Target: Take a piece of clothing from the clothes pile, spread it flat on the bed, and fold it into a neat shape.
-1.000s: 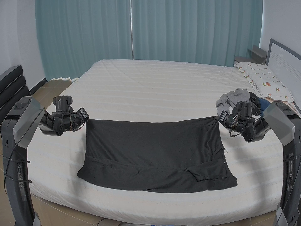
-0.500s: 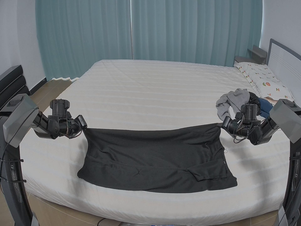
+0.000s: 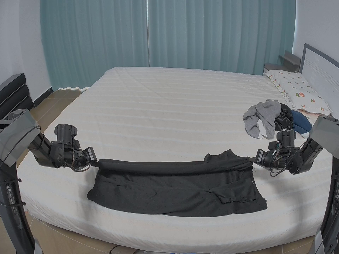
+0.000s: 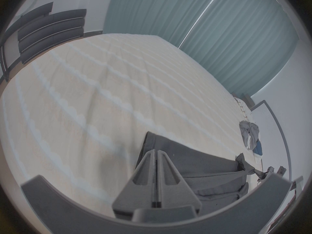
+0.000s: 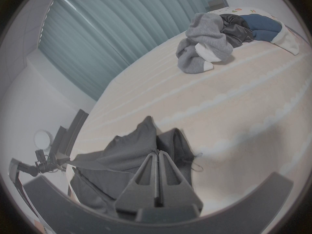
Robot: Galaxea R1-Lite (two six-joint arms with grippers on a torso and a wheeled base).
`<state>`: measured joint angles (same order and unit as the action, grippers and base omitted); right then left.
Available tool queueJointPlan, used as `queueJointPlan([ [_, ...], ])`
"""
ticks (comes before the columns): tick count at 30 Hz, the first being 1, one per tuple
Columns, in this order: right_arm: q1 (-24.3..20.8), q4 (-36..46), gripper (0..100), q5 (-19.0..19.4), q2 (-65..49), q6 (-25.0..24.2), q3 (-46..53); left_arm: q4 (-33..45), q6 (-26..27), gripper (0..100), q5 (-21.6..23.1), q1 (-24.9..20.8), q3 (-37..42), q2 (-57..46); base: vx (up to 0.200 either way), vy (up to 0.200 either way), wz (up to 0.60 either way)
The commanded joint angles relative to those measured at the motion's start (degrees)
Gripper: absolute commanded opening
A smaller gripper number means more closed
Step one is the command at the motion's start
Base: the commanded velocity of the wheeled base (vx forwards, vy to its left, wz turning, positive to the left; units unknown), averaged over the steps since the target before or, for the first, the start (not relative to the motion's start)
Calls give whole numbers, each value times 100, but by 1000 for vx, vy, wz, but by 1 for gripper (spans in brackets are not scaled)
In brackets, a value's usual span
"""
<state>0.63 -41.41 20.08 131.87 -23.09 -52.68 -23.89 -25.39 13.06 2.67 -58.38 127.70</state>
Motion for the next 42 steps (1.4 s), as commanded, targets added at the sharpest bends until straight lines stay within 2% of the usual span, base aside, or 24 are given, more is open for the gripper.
queueJointPlan([
  [1, -11, 1, 0, -39, 59, 156, 267, 8, 96, 0, -5, -12, 345, -43, 0, 0, 0],
  [7, -19, 10, 0, -109, 190, 481, 363, 8, 254, 0, -5, -12, 600, 1, 0, 0, 0],
  [11, -63, 1, 0, -241, 296, 534, 363, 8, 254, 0, -5, -21, 679, 1, 0, 0, 0],
  [18, -63, 10, 0, -259, 313, 665, 390, 8, 245, 0, -5, -74, 776, 1, 0, 0, 0],
  [19, -63, 10, 0, -259, 313, 665, 398, -1, 254, 100, -5, -82, 811, 1, 0, 0, 0],
  [21, -63, -16, 0, -259, 305, 665, 425, -1, 254, 100, -5, -109, 837, 1, 0, 0, 0],
  [22, -63, -42, 100, -250, 313, 665, 425, 8, 245, 100, -5, -118, 837, 1, 0, 0, 0],
  [27, -2, -25, 100, -197, 94, 525, 363, -1, 237, 100, -40, -135, 828, -26, 0, 0, 0],
  [36, 104, -16, 100, -39, -337, -82, 328, -1, 87, 100, -22, -56, 758, -166, 0, 0, 0],
  [42, 7, -7, 100, -21, -240, -715, 231, -1, -590, 100, 4, -12, 486, -149, 0, 0, 0],
])
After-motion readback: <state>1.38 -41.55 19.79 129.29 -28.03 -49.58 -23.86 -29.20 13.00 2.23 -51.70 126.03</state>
